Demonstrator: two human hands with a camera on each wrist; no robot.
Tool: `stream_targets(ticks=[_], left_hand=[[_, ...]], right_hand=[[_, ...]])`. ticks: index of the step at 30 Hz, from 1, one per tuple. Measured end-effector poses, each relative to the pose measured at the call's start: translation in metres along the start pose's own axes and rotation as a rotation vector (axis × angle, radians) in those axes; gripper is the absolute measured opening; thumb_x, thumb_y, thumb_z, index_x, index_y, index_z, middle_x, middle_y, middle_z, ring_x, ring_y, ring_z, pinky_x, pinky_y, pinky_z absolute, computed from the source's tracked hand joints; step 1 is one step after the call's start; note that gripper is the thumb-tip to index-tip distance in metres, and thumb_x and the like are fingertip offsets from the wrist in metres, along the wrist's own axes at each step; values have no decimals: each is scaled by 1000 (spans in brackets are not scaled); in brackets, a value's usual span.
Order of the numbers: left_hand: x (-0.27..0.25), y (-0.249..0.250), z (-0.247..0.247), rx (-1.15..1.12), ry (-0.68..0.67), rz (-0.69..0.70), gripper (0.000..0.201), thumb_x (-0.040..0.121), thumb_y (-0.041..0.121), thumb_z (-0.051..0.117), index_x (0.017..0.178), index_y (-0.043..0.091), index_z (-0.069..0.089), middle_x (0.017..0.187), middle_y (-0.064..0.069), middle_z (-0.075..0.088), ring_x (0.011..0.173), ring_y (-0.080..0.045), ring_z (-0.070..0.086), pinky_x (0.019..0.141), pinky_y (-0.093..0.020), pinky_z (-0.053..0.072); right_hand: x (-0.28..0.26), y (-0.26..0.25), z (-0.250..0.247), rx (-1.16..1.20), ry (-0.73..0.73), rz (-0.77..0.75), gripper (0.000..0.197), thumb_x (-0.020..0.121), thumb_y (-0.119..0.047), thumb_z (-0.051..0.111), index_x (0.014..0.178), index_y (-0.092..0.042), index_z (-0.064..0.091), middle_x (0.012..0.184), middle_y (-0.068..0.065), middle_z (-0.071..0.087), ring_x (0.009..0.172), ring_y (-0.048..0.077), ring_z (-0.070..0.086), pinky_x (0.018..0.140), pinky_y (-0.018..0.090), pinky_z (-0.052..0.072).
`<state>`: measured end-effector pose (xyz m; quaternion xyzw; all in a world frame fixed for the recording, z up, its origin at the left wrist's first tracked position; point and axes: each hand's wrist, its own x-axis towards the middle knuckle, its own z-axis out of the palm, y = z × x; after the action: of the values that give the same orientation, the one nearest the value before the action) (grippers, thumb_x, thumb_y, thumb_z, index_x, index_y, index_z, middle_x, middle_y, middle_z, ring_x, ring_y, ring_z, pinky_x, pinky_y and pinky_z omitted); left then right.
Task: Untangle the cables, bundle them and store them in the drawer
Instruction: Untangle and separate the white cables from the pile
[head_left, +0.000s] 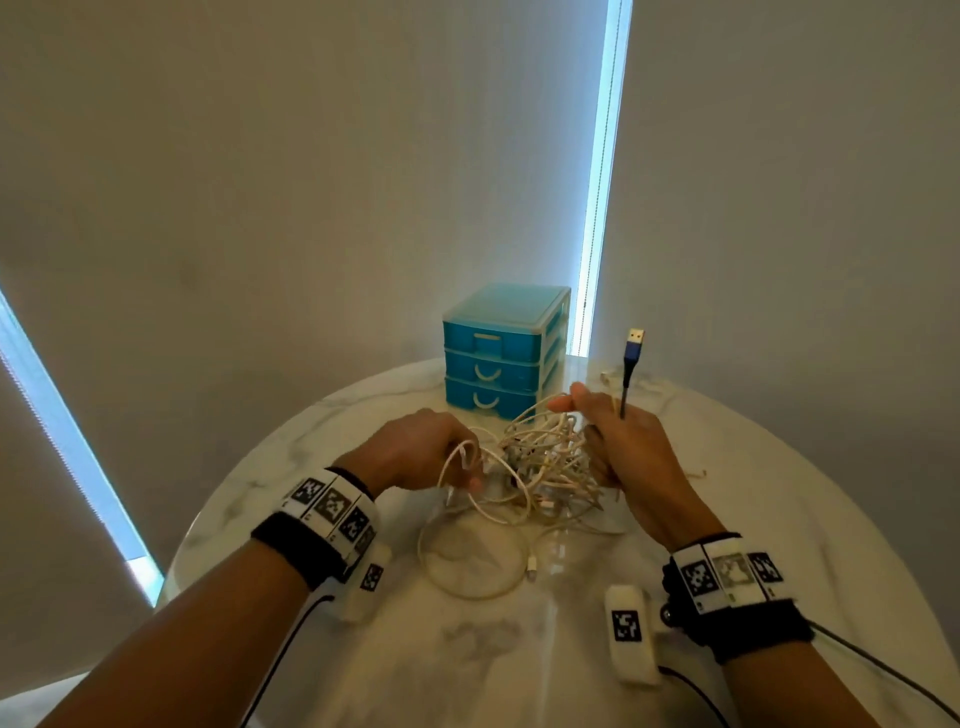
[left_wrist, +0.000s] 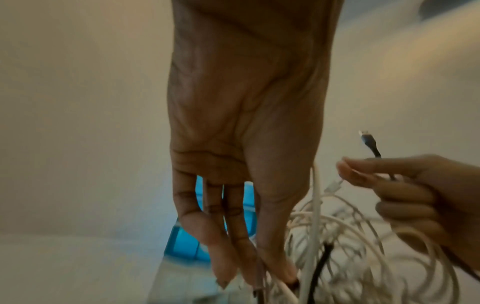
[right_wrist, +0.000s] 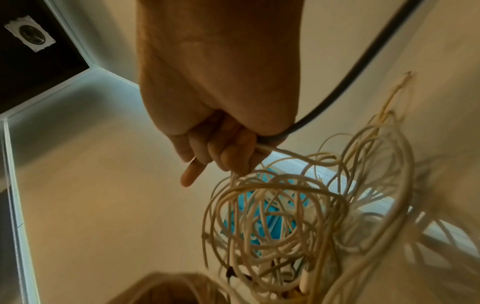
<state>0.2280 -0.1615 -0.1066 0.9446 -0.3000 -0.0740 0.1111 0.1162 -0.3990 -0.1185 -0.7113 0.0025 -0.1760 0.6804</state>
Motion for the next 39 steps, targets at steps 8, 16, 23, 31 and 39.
stream_targets(ticks=[8, 16, 23, 31, 39], left_hand=[[-10, 24, -61, 124, 302, 38, 20, 84, 58, 82, 101, 46, 80, 89, 23, 74, 82, 2, 64, 64, -24, 43], [-13, 14, -46, -131, 256, 54, 21, 91, 37, 83, 107, 47, 73, 98, 22, 72, 86, 0, 66, 84, -33, 57], [-12, 45, -22, -213, 183, 221, 36, 102, 61, 54, 115, 33, 73, 104, 17, 72, 98, -2, 67, 79, -22, 50], [-2, 64, -14, -393, 299, 240, 46, 94, 73, 57, 123, 39, 67, 110, 24, 67, 97, 3, 66, 77, -19, 53], [2, 95, -52, -704, 663, 352, 26, 108, 39, 58, 107, 25, 80, 79, 8, 71, 60, -10, 64, 62, -19, 52]], right_hand=[[0, 8, 2, -357, -21, -4, 6, 94, -34, 81, 96, -29, 85, 86, -16, 81, 82, 1, 75, 71, 23, 54], [-1, -7, -6, -108, -28, -41, 18, 95, -32, 80, 105, -18, 82, 57, -18, 66, 46, -3, 54, 47, 11, 39], [10, -4, -13, 171, 339, -56, 18, 94, -34, 82, 105, -20, 83, 59, -9, 53, 49, 6, 39, 47, 23, 34], [9, -15, -20, 469, 346, -71, 23, 97, -31, 79, 116, -18, 81, 58, -3, 29, 48, 11, 20, 44, 26, 22], [5, -14, -31, 215, 313, -38, 20, 94, -35, 82, 108, -22, 83, 55, -10, 41, 50, 12, 26, 48, 28, 26]])
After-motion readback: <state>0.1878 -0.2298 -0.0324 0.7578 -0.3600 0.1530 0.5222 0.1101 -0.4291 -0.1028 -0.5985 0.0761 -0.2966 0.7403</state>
